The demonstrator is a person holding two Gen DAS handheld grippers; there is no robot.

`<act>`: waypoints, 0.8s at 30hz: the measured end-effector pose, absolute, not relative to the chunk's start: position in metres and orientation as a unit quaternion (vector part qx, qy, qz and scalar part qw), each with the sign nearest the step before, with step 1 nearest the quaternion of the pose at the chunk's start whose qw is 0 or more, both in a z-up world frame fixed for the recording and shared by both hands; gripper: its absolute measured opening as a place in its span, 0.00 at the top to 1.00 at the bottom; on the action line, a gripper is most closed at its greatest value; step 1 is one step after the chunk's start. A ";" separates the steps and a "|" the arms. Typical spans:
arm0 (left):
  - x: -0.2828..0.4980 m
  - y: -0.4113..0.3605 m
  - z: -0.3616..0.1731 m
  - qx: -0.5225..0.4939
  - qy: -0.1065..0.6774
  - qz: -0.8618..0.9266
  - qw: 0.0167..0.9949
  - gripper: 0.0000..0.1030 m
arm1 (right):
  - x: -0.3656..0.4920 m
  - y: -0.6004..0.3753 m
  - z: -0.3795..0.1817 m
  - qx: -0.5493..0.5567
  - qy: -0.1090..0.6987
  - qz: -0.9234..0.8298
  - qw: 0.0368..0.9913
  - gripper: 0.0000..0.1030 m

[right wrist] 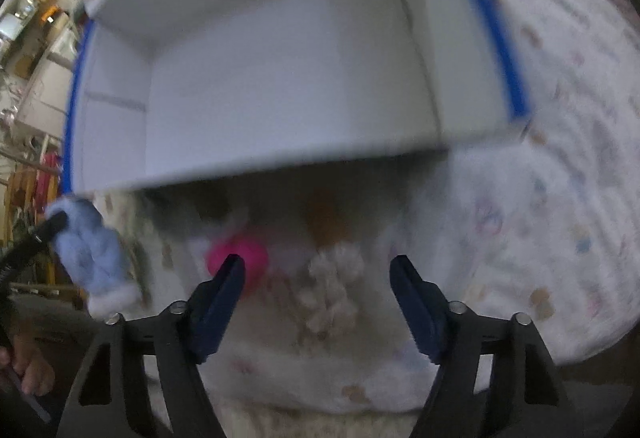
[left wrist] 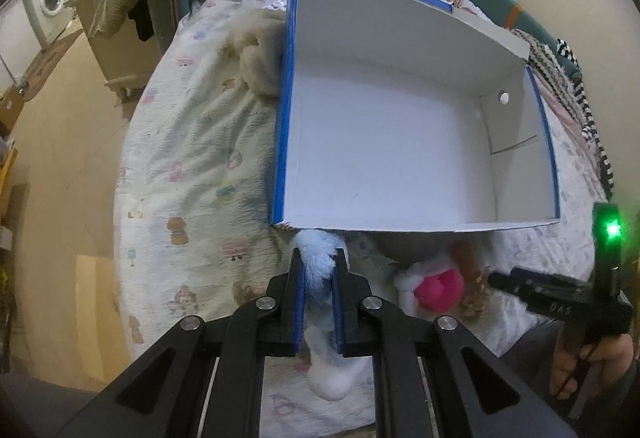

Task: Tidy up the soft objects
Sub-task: 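Grasp the light-blue fluffy scrunchie with the left tool while the right tool grasps the cream scrunchie, then carry both held scrunchies over the open box and lower them inside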

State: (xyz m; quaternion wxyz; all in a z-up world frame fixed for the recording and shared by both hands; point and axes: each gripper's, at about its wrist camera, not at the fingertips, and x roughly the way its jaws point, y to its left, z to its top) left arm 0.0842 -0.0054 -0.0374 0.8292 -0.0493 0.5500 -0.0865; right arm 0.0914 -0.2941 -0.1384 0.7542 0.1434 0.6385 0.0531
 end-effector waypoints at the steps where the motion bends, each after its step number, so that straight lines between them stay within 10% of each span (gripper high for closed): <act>1: 0.089 -0.006 -0.037 -0.046 0.550 -0.083 0.830 0.90 | 0.091 -0.292 -0.144 0.139 0.650 0.052 0.746 0.24; 4: 0.091 -0.006 -0.039 -0.041 0.548 -0.075 0.832 0.90 | 0.090 -0.284 -0.155 0.111 0.666 0.046 0.736 0.34; 6: 0.091 -0.006 -0.041 -0.038 0.549 -0.070 0.832 0.90 | 0.090 -0.281 -0.159 0.110 0.673 0.057 0.729 0.76; 9: 0.090 -0.007 -0.043 -0.033 0.546 -0.066 0.834 0.90 | 0.085 -0.277 -0.152 0.111 0.662 0.072 0.737 0.87; 24: 0.080 -0.011 -0.045 0.000 0.533 -0.044 0.845 0.90 | 0.065 -0.258 -0.097 0.110 0.570 0.142 0.802 0.88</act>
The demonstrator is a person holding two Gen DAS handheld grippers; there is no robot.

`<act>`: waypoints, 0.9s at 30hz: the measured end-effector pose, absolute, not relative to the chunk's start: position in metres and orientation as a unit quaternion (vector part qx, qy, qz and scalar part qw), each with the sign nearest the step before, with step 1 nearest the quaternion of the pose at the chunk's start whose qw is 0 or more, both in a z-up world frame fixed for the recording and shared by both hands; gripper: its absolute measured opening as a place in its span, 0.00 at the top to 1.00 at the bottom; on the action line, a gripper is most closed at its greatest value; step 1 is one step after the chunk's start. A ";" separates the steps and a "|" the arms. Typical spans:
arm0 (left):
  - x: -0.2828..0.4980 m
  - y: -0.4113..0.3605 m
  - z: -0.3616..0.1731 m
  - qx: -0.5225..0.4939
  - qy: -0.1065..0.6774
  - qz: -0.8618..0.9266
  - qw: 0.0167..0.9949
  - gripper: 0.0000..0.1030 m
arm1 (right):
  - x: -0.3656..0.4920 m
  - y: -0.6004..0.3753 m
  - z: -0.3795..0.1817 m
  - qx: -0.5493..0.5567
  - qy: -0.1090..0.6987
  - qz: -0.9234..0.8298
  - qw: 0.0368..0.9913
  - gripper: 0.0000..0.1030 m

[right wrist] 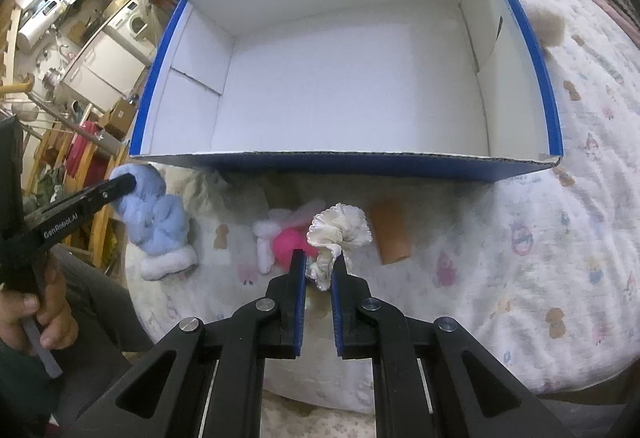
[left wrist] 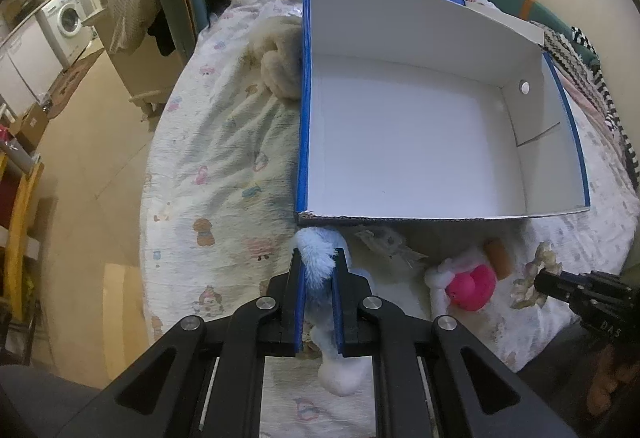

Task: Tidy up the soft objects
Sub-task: 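Carry both held scrunchies over the open box and lower them inside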

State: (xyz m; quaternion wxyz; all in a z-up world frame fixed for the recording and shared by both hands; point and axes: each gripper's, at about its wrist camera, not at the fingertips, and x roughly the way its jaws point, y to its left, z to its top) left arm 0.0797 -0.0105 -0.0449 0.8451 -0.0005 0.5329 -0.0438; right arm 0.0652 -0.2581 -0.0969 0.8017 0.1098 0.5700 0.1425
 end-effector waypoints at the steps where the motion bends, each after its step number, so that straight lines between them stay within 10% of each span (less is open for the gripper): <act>1: 0.079 -0.011 -0.045 0.000 0.532 -0.043 0.845 0.90 | 0.066 -0.261 -0.098 0.109 0.568 0.143 0.803 0.88; 27: 0.065 -0.013 0.076 -0.018 0.421 -0.047 0.906 0.90 | 0.072 -0.297 -0.007 0.162 0.452 0.151 0.864 0.88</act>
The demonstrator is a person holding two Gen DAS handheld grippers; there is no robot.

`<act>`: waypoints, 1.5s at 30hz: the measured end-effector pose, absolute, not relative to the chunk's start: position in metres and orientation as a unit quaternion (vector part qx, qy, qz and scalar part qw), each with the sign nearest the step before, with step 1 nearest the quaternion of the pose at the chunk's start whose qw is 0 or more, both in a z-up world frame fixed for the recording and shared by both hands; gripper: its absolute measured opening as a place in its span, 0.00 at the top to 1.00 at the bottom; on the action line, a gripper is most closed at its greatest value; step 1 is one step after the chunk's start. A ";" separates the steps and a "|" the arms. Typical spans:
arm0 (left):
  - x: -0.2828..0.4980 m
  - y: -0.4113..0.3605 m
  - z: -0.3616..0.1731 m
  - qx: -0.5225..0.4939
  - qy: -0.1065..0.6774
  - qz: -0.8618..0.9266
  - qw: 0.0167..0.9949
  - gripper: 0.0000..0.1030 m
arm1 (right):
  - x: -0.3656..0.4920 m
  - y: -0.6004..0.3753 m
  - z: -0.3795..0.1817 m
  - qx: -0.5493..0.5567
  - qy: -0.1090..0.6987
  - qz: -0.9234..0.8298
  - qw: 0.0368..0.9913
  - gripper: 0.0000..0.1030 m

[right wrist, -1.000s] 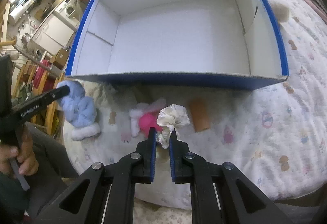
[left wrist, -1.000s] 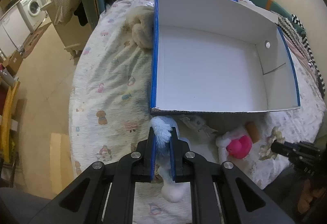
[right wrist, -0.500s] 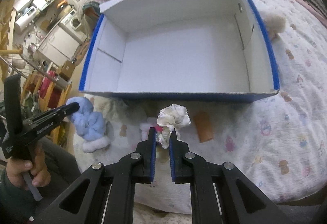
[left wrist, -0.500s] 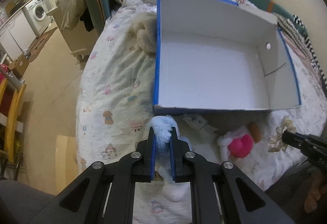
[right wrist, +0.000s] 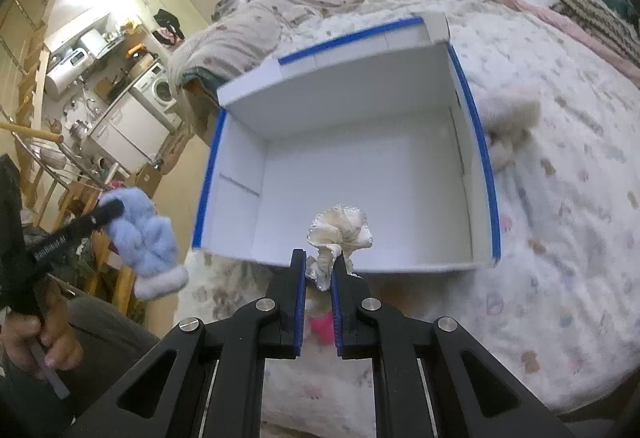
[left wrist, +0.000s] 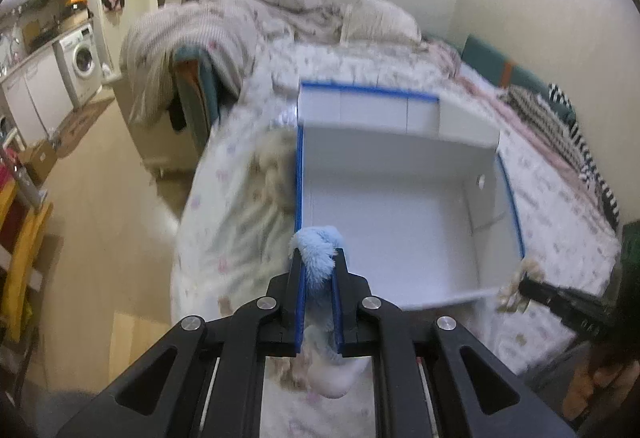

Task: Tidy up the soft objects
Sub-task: 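Carry both held scrunchies over the open box and lower them inside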

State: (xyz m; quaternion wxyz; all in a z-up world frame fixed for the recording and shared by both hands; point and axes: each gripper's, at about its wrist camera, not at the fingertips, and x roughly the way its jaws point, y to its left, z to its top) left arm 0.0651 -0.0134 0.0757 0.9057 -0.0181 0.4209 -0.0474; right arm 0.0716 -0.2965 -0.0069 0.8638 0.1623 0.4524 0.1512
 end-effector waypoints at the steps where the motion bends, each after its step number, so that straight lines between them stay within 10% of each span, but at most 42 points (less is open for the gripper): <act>1: 0.069 -0.014 0.083 -0.017 0.412 -0.047 0.910 0.90 | 0.075 -0.297 -0.003 0.162 0.449 0.150 0.866 0.88; 11: 0.122 -0.034 0.108 -0.003 0.383 -0.045 0.923 0.90 | 0.116 -0.293 0.018 0.153 0.425 0.154 0.879 0.88; 45: 0.193 -0.080 -0.060 0.063 0.479 -0.057 0.874 0.89 | 0.184 -0.268 -0.112 0.131 0.558 0.095 0.814 0.88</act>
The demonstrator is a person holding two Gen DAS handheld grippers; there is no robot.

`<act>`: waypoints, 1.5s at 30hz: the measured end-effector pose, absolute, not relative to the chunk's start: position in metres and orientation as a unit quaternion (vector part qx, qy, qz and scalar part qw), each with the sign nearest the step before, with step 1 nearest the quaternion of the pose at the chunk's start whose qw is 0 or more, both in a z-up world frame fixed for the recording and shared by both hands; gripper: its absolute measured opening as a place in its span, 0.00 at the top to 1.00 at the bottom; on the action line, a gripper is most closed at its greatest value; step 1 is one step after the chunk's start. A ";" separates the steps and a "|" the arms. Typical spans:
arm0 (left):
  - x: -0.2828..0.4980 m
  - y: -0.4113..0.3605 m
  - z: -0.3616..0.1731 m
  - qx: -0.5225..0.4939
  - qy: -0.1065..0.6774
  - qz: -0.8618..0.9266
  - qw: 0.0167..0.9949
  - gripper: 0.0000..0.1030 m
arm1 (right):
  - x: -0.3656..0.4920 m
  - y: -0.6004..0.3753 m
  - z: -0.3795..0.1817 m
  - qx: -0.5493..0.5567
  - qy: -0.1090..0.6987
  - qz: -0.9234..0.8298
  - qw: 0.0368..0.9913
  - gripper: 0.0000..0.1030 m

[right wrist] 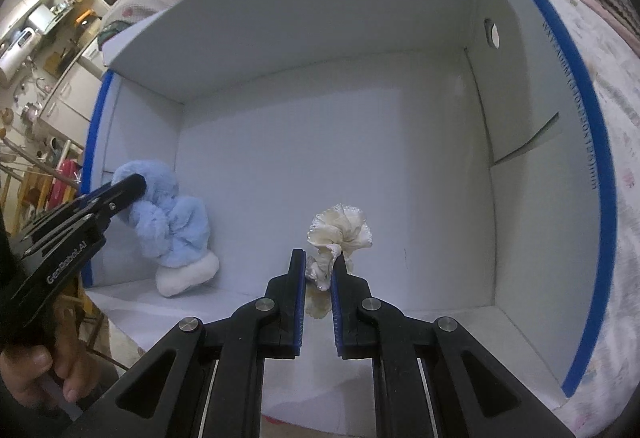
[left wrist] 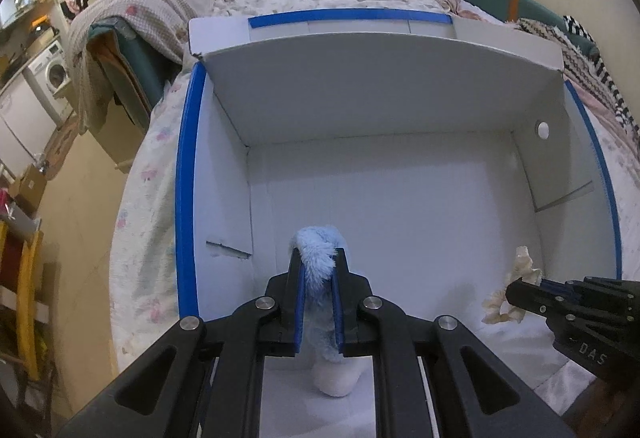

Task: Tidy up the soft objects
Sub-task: 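Carry both held scrunchies over the open box and lower them inside, then open both tools to drop the scrunchies into the box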

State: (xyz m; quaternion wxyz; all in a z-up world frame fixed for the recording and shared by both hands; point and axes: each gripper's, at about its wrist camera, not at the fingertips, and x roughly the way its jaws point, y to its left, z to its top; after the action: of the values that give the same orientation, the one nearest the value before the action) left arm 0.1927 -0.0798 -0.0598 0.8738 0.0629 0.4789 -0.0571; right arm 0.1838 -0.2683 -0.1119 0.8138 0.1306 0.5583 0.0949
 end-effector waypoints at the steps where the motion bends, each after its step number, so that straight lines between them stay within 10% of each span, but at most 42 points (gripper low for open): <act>1: 0.193 -0.081 -0.059 0.067 0.477 -0.055 0.875 0.89 | 0.187 -0.266 -0.114 0.131 0.561 0.093 0.812 0.88; 22: 0.189 -0.081 -0.052 0.085 0.458 -0.044 0.884 0.78 | 0.186 -0.269 -0.110 0.146 0.539 0.097 0.824 0.82; 25: 0.188 -0.079 -0.050 0.078 0.458 -0.046 0.884 0.51 | 0.185 -0.271 -0.103 0.143 0.527 0.092 0.833 0.67; 28: 0.186 -0.077 -0.045 0.073 0.446 -0.044 0.891 0.42 | 0.183 -0.275 -0.097 0.149 0.508 0.089 0.843 0.26; 45: 0.177 -0.071 -0.032 0.063 0.432 -0.025 0.899 0.37 | 0.176 -0.279 -0.087 0.158 0.491 0.092 0.852 0.19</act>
State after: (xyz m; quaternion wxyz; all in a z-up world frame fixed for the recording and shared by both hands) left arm 0.1765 -0.0706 -0.0320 0.8994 0.0625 0.4320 -0.0248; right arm 0.1761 -0.2787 -0.0867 0.8521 0.1575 0.4906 0.0918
